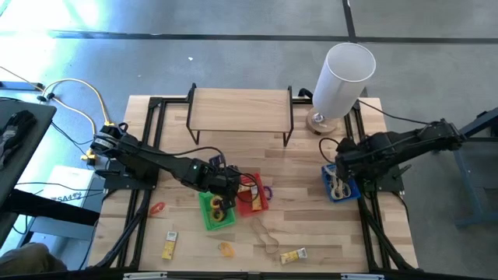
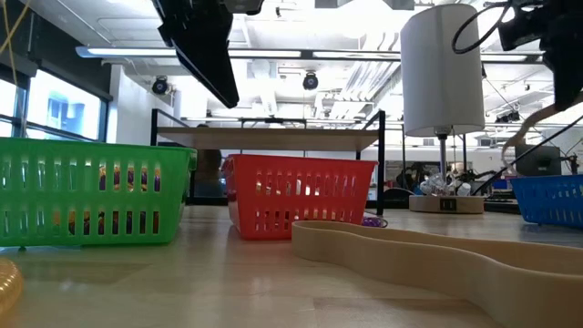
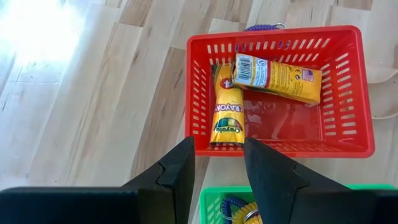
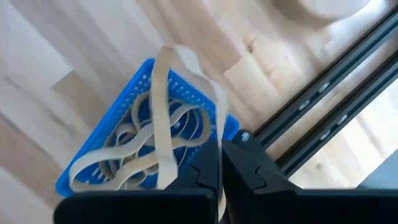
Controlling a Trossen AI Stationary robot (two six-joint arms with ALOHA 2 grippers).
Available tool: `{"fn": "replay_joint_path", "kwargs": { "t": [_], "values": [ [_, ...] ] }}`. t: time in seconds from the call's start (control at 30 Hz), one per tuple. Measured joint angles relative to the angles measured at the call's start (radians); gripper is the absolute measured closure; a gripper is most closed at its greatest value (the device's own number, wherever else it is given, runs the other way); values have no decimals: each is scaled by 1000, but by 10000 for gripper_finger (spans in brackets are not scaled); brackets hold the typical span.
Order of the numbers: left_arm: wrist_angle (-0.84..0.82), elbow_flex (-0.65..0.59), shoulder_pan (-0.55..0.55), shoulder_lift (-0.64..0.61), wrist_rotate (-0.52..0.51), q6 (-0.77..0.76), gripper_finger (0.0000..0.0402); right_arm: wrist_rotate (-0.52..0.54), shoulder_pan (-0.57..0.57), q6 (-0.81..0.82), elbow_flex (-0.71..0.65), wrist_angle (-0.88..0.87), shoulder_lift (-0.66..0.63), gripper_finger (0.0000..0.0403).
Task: Pick & Place Office Desk Supplies
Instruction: Put the white rubber band into the blue bin
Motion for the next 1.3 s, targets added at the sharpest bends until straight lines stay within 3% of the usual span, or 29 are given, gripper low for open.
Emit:
{"fn": "replay_joint_path", "kwargs": {
  "t": [0.3,0.57,0.8,1.03,1.3],
  "values": [
    [0,0,0,0,0,14,271,-157,-9,-13,0,0,-3,400],
    [0,0,0,0,0,15,271,-277,-10,189,0,1,48,400],
    [0,0,-16,0,0,15,271,-268,-10,286,0,1,152,400],
    [0,-1,-41,0,0,15,271,-183,-10,291,-46,1,257,400],
    [0,-2,-63,0,0,17,271,-265,-9,301,-158,60,323,400]
  ]
}}
